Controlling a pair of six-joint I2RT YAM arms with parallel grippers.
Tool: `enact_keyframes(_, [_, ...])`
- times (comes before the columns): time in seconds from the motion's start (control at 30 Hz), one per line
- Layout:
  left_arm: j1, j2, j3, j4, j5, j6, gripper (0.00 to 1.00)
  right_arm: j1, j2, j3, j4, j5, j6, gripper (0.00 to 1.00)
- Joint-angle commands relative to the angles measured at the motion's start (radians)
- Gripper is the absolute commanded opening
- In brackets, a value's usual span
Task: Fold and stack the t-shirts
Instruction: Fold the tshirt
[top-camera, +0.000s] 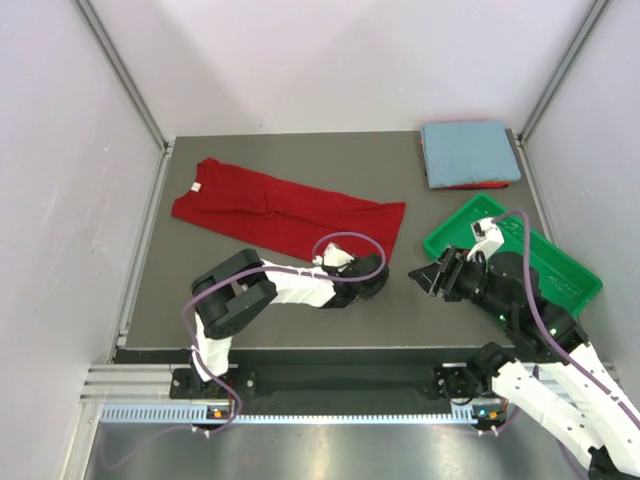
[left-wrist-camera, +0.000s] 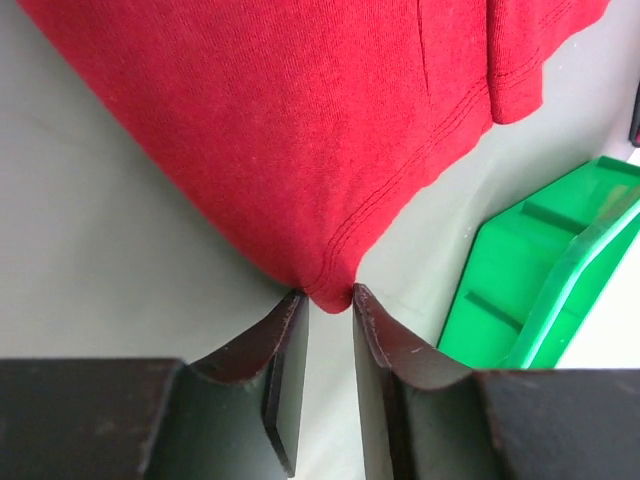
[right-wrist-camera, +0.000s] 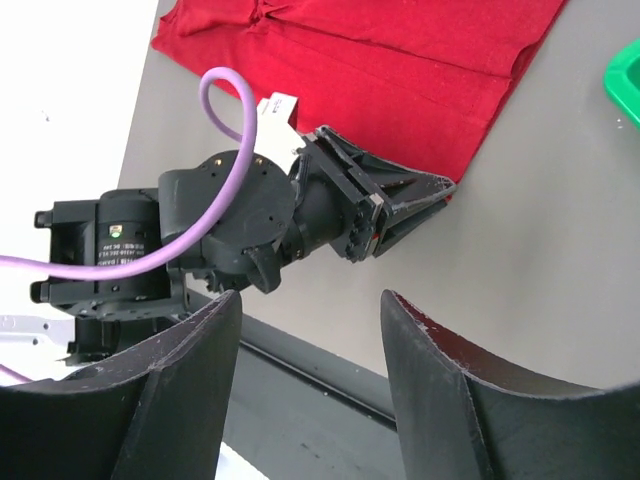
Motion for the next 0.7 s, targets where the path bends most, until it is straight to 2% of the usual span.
enact_keyframes(0.0, [-0.008, 0.064, -0.004, -0.162, 0.015, -0.017, 0.30, 0.003, -0.032, 0.063, -0.025, -0.001, -0.021, 0.59])
enact_keyframes(0.1, [-0.010, 0.064, -0.024, -0.148, 0.034, -0.031, 0.20, 0.003, -0.068, 0.077, -0.038, 0.007, -0.021, 0.59])
enact_keyframes(0.13, [-0.017, 0.061, -0.028, -0.148, 0.033, -0.034, 0.11, 0.003, -0.080, 0.084, -0.045, 0.010, -0.020, 0.59])
enact_keyframes(0.23, [-0.033, 0.023, -0.044, -0.186, 0.008, -0.039, 0.00, 0.001, -0.088, 0.086, -0.046, 0.013, -0.014, 0.60])
enact_keyframes(0.67, [-0.138, -0.157, -0.149, -0.377, -0.061, -0.034, 0.00, 0.004, -0.013, 0.093, -0.074, -0.011, -0.041, 0.61])
